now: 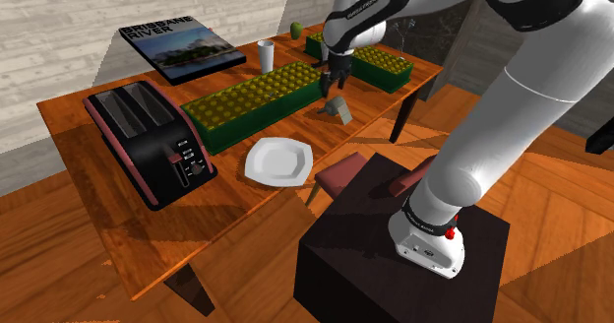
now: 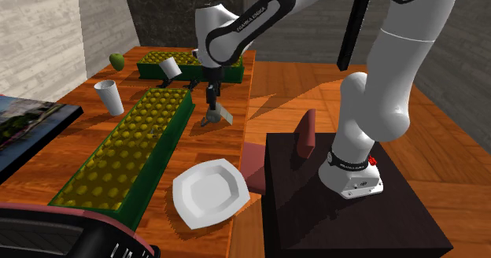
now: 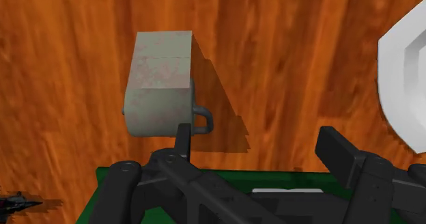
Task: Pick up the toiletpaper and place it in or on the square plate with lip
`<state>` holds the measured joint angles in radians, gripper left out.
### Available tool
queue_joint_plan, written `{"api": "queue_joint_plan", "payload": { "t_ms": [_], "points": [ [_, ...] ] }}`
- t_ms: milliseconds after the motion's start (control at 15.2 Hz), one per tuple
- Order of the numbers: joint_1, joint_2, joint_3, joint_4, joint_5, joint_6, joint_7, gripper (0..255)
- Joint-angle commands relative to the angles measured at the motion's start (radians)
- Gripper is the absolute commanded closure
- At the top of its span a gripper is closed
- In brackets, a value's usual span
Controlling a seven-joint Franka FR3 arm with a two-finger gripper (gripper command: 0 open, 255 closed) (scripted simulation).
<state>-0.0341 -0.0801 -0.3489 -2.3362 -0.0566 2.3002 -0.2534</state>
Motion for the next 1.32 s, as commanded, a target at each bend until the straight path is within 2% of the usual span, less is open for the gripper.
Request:
{"api": "queue_joint_plan", "payload": {
  "t_ms": [0,132,660,1188,1254],
  "points": [
    [-0.005,0.088,-0.015,0.043,0.031,0.035,-0.044,0],
    [-0.015,0.170,-0.021,0.085,0.065,0.063,-0.085,0],
    [-0.026,0.255,-0.011,0.066,0.111,0.160,-0.118,0],
    [-0.026,0.255,-0.011,0.066,0.111,0.160,-0.118,0],
    [-0.026,0.254,-0.011,0.065,0.110,0.160,-0.117,255]
  ]
}}
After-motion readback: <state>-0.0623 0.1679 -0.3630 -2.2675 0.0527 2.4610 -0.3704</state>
